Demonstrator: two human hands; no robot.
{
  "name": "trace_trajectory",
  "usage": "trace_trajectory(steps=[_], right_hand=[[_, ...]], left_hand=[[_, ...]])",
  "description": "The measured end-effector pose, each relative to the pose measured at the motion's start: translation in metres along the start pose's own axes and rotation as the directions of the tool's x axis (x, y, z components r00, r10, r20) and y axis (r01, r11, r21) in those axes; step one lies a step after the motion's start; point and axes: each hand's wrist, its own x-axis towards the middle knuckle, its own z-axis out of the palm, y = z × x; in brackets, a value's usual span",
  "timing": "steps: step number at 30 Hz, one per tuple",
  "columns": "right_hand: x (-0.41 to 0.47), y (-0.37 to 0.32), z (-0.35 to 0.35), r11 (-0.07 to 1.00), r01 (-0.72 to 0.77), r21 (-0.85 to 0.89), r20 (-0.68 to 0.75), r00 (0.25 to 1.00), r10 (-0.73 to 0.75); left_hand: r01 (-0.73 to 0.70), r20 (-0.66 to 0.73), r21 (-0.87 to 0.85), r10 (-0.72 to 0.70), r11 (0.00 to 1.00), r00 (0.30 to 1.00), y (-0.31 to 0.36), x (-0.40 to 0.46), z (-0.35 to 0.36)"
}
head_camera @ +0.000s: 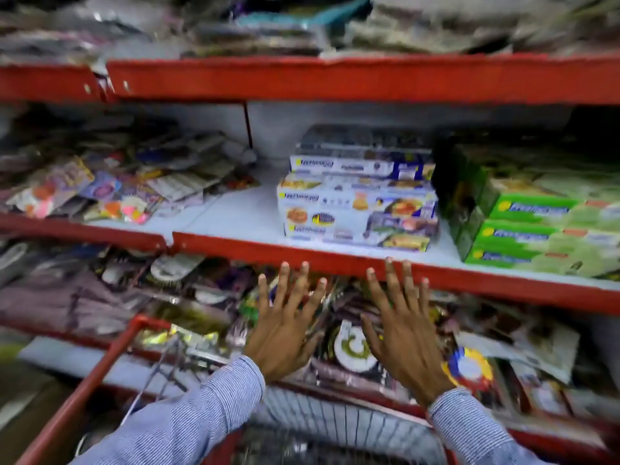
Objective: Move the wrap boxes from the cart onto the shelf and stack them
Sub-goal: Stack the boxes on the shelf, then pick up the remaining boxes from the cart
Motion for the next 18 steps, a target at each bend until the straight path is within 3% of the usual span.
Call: trace_trajectory(steps=[5,10,16,18], right_hand=[[-0.108,-0.022,0.065,0.998,-0.049,0.045,0.297,0.954,0.034],[-0.197,-0.042,0.127,0.995,-0.039,0.089,0.62,0.784,-0.024],[-0.291,-0.051,0.222,0.997,-0.02,0.07,0.898,0.437,-0.055],[-0.314,-0.054,0.249,0.998,-0.002,0.059,0.964,0.259,-0.056]], left_hand=[[0.1,0.27,-0.066,-0.079,0.993,0.96,0.017,-0.104,0.066],[0.185,0.533,-0.125,-0.091,0.975,0.841,0.034,-0.196,0.131],[0.096,0.753,-0.125,0.031,0.987,0.657,0.045,-0.275,0.208],[0.016,0.79,-0.139,0.101,0.99,0.605,0.045,-0.292,0.231]])
